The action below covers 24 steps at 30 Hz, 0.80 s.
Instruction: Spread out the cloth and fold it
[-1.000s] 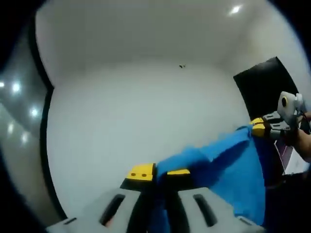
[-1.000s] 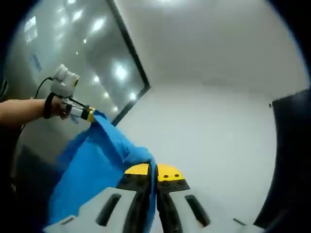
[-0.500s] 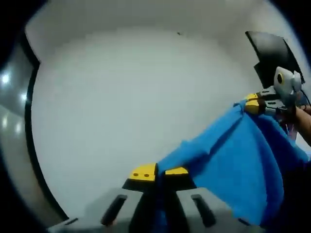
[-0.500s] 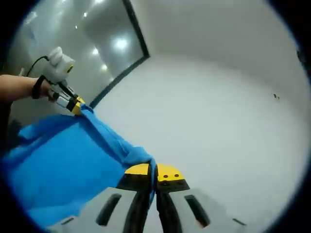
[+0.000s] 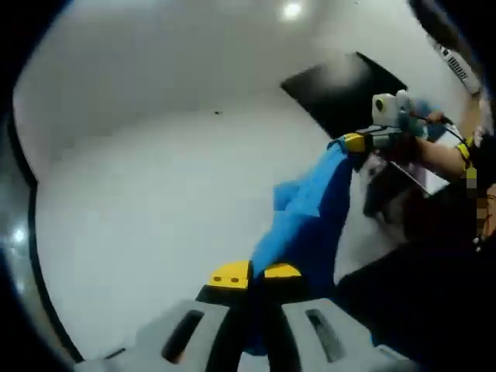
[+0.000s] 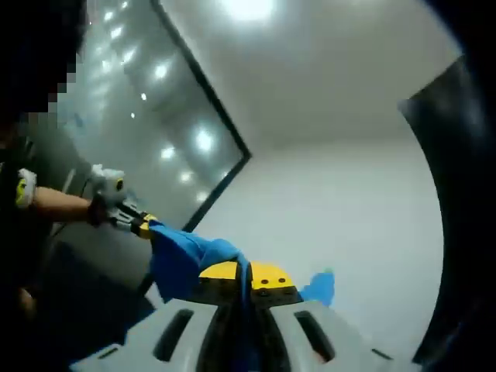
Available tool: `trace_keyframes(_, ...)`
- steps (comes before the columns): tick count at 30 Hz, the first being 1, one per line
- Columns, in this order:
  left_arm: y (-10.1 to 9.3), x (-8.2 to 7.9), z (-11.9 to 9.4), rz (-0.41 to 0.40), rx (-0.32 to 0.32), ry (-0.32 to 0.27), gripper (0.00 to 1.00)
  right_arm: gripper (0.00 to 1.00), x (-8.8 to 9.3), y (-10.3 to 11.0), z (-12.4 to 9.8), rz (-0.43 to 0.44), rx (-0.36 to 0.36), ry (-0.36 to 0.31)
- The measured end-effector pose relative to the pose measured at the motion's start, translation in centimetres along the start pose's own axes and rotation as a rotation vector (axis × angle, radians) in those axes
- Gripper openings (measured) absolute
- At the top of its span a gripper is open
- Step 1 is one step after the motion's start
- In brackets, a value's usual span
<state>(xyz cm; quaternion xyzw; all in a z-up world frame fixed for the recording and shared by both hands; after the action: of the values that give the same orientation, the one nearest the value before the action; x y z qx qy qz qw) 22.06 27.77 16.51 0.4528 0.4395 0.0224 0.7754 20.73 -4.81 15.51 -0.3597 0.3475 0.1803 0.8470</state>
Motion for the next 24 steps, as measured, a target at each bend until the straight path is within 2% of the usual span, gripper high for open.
trace_keyframes(1, -3.9, 3.3, -0.9, -0.049, 0.031, 0.043, 0.00, 0.01, 3.4, 2.5, -3.1, 0.148, -0.002, 0.058)
trace_keyframes(2, -6.6, 5.4, -1.7, -0.060, 0.065, 0.104, 0.00, 0.01, 6.8, 4.8, -6.2, 0.283, -0.006, 0.143)
trace_keyframes(3, -10.7, 8.2, -3.0, -0.127, 0.110, 0.186, 0.00, 0.01, 9.8, 6.7, -9.1, 0.407, 0.034, 0.205)
trace_keyframes(4, -14.9, 10.5, -4.1, -0.183, 0.181, 0.225, 0.00, 0.01, 12.6, 8.3, -11.2, 0.519, 0.071, 0.255)
trace_keyframes(5, -18.5, 12.5, -5.2, -0.226, 0.245, 0.276, 0.00, 0.01, 14.9, 9.7, -13.6, 0.580, 0.072, 0.365)
trace_keyframes(6, -21.6, 14.1, -6.3, -0.278, 0.287, 0.330, 0.00, 0.01, 16.7, 10.8, -15.6, 0.657, 0.119, 0.440)
trace_keyframes(7, -23.8, 15.2, -7.3, -0.304, 0.326, 0.365, 0.00, 0.01, 17.9, 12.2, -17.2, 0.640, 0.077, 0.512)
trace_keyframes(8, -25.3, 15.9, -8.1, -0.338, 0.324, 0.388, 0.00, 0.01, 18.7, 13.3, -18.6, 0.613, 0.055, 0.577)
trace_keyframes(9, -26.7, 16.3, -8.7, -0.380, 0.336, 0.385, 0.00, 0.01, 19.0, 14.3, -19.5, 0.611, 0.044, 0.596)
trace_keyframes(10, -27.1, 16.2, -9.4, -0.326, 0.332, 0.382, 0.00, 0.01, 18.7, 15.2, -20.1, 0.574, 0.004, 0.610)
trace_keyframes(11, -26.9, 16.0, -9.8, -0.315, 0.291, 0.364, 0.00, 0.01, 18.6, 15.5, -20.4, 0.555, 0.002, 0.609)
trace_keyframes(12, -26.9, 15.9, -10.1, -0.334, 0.282, 0.360, 0.01, 0.01, 18.4, 16.0, -20.6, 0.556, 0.011, 0.609)
trace_keyframes(14, -26.9, 15.7, -10.9, -0.393, 0.269, 0.390, 0.02, 0.01, 18.3, 16.4, -20.8, 0.525, -0.009, 0.627)
trace_keyframes(18, -26.7, 15.3, -12.1, -0.435, 0.252, 0.394, 0.02, 0.04, 18.1, 16.8, -20.7, 0.522, -0.020, 0.632)
trace_keyframes(20, -26.4, 15.0, -12.8, -0.457, 0.261, 0.404, 0.03, 0.10, 17.3, 17.3, -20.9, 0.468, -0.121, 0.630)
trace_keyframes(21, -26.3, 14.9, -13.2, -0.494, 0.282, 0.426, 0.04, 0.14, 16.6, 17.0, -20.8, 0.445, -0.125, 0.612)
trace_keyframes(22, -25.8, 14.9, -13.5, -0.552, 0.274, 0.437, 0.07, 0.14, 15.9, 16.6, -20.6, 0.432, -0.114, 0.578)
trace_keyframes(23, -25.0, 14.9, -13.3, -0.623, 0.236, 0.409, 0.09, 0.14, 15.1, 16.1, -20.1, 0.428, -0.112, 0.537)
trace_keyframes(24, -23.7, 14.9, -13.0, -0.706, 0.165, 0.352, 0.10, 0.14, 14.5, 15.3, -19.6, 0.451, -0.091, 0.494)
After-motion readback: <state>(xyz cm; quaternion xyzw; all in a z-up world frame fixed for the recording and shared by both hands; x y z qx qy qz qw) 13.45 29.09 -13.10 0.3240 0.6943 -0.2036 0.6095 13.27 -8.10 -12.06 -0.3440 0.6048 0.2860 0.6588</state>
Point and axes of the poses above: the point that each gripper's makers call its tool centre point, and the gripper's own axes: z roughly forward along the fingers, y roughly to its left, x roughly out of its underside, the point moved 7 cm from there along -z, roughly backward along the fingers, and after that the axes turned 6 degrees about -y, right-handed, at the moved point
